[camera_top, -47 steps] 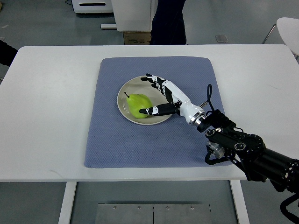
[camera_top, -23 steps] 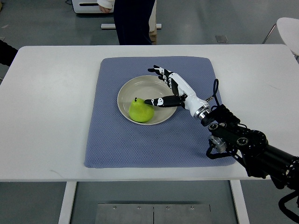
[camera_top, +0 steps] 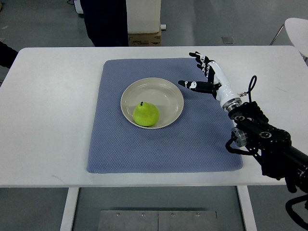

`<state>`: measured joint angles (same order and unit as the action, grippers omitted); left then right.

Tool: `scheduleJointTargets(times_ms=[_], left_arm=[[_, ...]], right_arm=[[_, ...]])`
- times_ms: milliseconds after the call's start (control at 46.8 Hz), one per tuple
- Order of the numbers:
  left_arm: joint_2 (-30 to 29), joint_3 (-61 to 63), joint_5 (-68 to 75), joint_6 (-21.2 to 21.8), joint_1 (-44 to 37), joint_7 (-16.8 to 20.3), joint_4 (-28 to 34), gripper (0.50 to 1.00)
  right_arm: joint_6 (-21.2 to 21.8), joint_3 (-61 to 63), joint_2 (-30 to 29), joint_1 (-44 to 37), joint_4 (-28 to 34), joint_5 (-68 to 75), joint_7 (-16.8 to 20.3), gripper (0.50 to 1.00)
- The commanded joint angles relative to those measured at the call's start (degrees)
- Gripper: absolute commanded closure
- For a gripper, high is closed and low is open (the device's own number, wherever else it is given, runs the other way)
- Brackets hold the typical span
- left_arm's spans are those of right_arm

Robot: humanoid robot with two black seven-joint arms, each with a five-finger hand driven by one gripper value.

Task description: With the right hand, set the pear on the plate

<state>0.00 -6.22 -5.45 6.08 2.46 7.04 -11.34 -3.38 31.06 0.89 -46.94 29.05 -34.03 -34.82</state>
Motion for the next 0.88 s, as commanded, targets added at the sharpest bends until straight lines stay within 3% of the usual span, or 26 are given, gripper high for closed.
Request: scheduleJointTargets(times_ms=[0, 278, 449, 599, 855], left_arm=[[0.0, 0.1, 0.0, 0.0, 0.0, 0.0, 0.0, 0.500], [0.0, 0.1, 0.0, 0.0, 0.0, 0.0, 0.0, 0.500], [0.0, 0.0, 0.0, 0.0, 0.0, 0.0, 0.0, 0.500], [0.0, 0.1, 0.0, 0.0, 0.0, 0.0, 0.0, 0.500], [0.0, 0.0, 0.0, 0.0, 0.0, 0.0, 0.0, 0.500]], right_arm=[[-1.1, 3.4, 0.0, 0.6, 0.1, 0.0, 2.5, 0.509], [-6.6, 14.5, -0.8, 1.5, 1.0, -0.1, 10.1, 0.507], [-7.5, 23.4, -0.9, 3.3, 5.4, -0.1, 15.9, 0.502], [-7.5, 28.4, -0.9, 5.5, 10.6, -0.1, 16.1, 0.500], [-7.4, 28.4, -0.9, 6.8, 10.6, -0.1, 16.1, 0.500]])
